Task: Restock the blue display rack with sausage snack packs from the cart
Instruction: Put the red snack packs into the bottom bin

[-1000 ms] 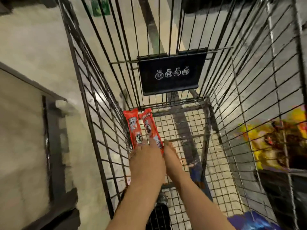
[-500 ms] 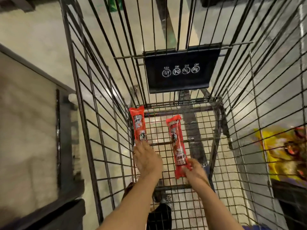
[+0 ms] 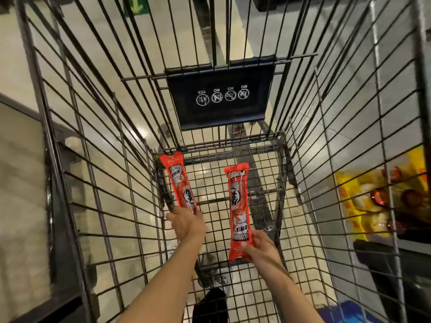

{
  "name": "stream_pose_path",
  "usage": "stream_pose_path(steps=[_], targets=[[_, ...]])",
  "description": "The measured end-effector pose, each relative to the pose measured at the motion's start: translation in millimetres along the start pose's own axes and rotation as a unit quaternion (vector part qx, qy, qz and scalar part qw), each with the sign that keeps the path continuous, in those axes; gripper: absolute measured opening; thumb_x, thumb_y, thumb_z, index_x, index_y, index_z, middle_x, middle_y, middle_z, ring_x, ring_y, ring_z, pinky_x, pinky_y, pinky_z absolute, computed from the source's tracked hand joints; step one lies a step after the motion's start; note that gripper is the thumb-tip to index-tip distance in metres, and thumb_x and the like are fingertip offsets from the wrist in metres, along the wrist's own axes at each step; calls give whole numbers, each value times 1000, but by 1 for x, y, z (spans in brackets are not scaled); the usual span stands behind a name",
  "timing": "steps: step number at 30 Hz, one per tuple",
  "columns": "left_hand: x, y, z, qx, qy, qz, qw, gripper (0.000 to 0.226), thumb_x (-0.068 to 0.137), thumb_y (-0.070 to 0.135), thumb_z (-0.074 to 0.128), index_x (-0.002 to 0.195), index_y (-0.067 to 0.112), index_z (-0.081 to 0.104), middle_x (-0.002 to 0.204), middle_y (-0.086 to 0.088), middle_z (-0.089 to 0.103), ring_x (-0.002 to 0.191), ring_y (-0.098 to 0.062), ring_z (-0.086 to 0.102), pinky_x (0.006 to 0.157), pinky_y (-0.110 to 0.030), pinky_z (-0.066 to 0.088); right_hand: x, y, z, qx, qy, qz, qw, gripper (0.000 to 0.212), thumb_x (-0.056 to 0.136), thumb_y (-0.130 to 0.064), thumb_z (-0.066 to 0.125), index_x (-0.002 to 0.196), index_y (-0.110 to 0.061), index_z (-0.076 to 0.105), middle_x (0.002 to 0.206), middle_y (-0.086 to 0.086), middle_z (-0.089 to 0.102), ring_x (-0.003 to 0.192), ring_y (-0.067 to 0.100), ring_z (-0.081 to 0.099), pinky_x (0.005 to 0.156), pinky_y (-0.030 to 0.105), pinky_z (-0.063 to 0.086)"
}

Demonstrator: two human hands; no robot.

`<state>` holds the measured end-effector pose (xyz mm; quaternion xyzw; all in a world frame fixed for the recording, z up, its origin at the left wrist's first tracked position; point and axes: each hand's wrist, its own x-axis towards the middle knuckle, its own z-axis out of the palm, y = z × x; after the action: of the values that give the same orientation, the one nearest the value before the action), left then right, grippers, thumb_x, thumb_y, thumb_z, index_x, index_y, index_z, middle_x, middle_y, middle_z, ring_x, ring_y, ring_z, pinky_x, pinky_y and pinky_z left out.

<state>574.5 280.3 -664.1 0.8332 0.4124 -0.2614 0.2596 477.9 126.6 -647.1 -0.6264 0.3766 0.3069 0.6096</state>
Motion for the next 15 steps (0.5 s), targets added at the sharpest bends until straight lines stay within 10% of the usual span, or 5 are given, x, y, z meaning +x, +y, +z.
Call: stream_pose_path(steps=[15], targets=[[-147,-44,-77,-228,-169,115,952,43,81,3,69,114,18,47,112,-1,61,106,-22,59,95,-35,46,-128,-20,-17,76,-21,-65,995,42,90,0,57,130,-12,49,110,10,69,95,22,69,69,22,56]])
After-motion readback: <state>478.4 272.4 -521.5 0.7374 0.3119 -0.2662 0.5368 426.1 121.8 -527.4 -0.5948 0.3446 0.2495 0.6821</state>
